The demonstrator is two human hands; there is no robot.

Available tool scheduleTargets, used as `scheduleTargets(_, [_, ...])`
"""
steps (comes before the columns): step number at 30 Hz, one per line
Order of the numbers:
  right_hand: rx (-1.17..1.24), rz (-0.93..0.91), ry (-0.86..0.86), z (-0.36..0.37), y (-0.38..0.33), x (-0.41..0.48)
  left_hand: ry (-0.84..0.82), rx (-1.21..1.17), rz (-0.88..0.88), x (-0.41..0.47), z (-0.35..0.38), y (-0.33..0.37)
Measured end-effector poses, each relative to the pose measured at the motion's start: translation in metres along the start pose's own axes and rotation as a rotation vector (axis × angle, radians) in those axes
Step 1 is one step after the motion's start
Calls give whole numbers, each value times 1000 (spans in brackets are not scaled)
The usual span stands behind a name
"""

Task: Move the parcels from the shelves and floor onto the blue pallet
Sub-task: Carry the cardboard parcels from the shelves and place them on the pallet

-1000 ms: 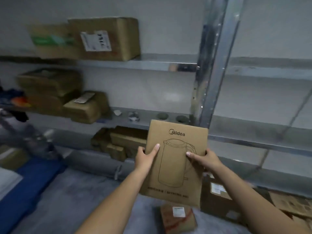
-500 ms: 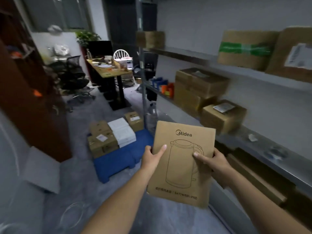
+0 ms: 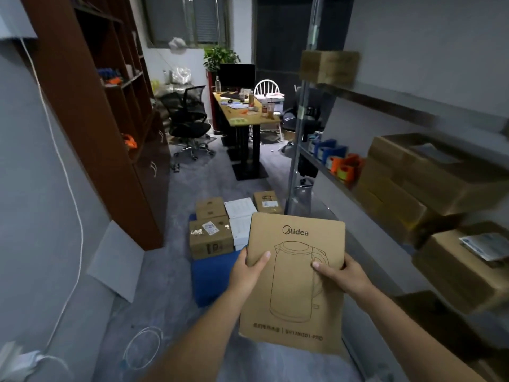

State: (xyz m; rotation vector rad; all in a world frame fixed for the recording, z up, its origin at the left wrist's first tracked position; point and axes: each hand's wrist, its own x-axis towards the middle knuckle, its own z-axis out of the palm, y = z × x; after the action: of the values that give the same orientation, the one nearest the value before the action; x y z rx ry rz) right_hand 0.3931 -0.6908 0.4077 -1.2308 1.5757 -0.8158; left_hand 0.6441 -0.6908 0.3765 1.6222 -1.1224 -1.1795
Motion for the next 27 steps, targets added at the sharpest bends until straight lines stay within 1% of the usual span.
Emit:
scheduleTargets(5, [35,-28,-50,-11,-13,101,72,-6,-28,79,24,19])
scheduleTargets(9, [70,-3,-67,-18,-21,176,80,-26,-75,142,42,33])
scheduleTargets(16, [63,36,-51,-11,-23,294,147,-38,-188,254,69,24])
scheduleTargets(22, [31,136,-86,18,-13,408,123,-100,-279,376,79,-1])
scheduleTargets(27, [-6,238,-41,51,-4,504,40,-172,-357,487,76,-27])
